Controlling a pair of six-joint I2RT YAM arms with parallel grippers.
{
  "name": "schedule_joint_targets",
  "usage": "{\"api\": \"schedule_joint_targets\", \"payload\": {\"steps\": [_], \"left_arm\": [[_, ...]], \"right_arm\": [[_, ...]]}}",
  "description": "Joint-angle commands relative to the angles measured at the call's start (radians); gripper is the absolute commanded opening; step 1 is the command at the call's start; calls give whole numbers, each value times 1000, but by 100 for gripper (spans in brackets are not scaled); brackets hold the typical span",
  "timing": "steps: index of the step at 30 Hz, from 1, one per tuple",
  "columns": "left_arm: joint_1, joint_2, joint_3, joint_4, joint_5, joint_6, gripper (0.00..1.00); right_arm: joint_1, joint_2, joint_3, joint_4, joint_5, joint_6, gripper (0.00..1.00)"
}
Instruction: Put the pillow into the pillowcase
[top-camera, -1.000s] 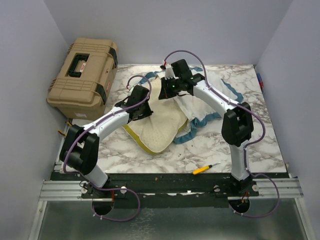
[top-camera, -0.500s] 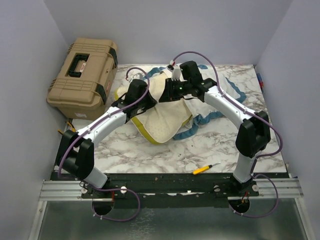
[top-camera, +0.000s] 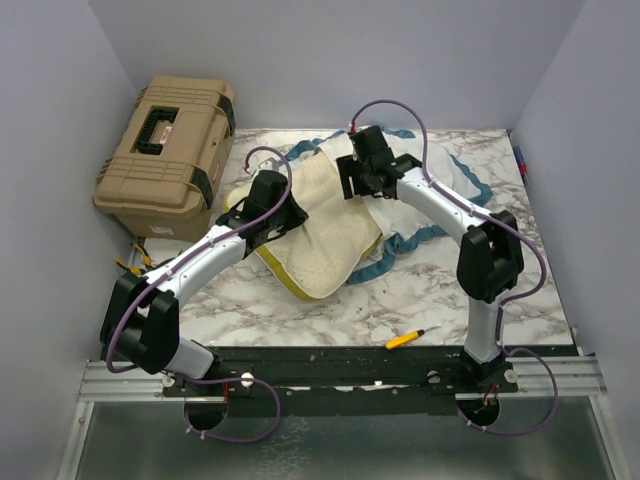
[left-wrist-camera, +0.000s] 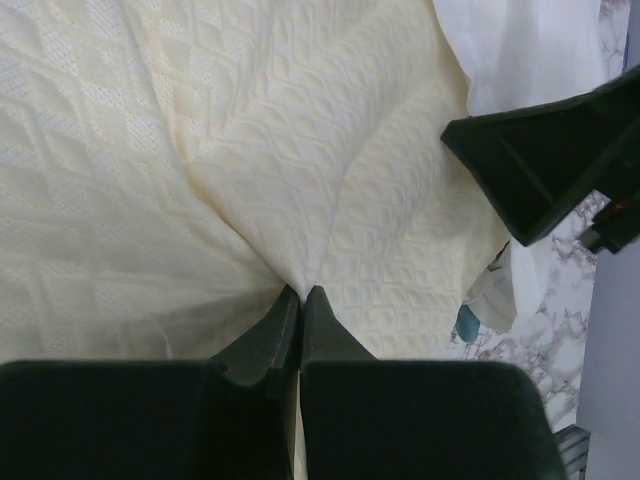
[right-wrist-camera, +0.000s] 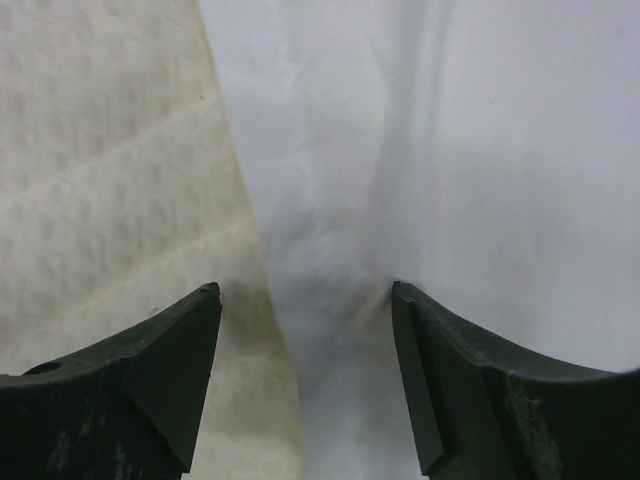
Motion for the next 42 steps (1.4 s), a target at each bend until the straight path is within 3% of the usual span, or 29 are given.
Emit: {"api": "schedule_joint_targets", "payload": {"steps": [1,2,3,4,6,8,10,16,21,24,27,31,36,38,42], "left_arm": [[1,-18,1,44,25,-12,0],[0,-16,-1,44,25,-15,0],[0,-16,-3,45,47,-17,0],[0,-13,-5,45,51,-19,0],[-2,-6,-7,48,57,-19,0],[-4,2,-3,55,58,-22,0],[-8,13,6,68,59,-29,0],[-26,41,78,111,57,-42,0],[-31,45,138,141,34,-51,0],[-31,23,143,161,1,-49,0],[-31,4,117,167,-12,-49,0],[-33,-22,37,167,14,-69,0],[-35,-103,-128,163,25,-92,0],[-35,-133,-191,162,26,-104,0],[-38,-157,-268,163,55,-131,0]], "right_arm": [[4,77,18,-44,121,-34,71],[4,84,18,-46,114,-31,67],[4,86,17,-47,98,-29,57],[4,83,16,-48,76,-30,38],[3,59,14,-49,9,-24,18],[4,14,1,-29,-135,-41,5],[4,-35,-10,-9,-317,-26,0],[6,-125,-53,45,-868,92,0],[6,-183,-188,181,-1161,262,0],[7,-228,-291,250,-1233,342,0],[6,-246,-355,198,-1158,296,0],[6,-216,-346,34,-901,218,2],[6,-180,-253,-76,-610,157,20],[5,-172,-204,-84,-536,138,40],[6,-144,-114,-42,-462,110,61]]}}
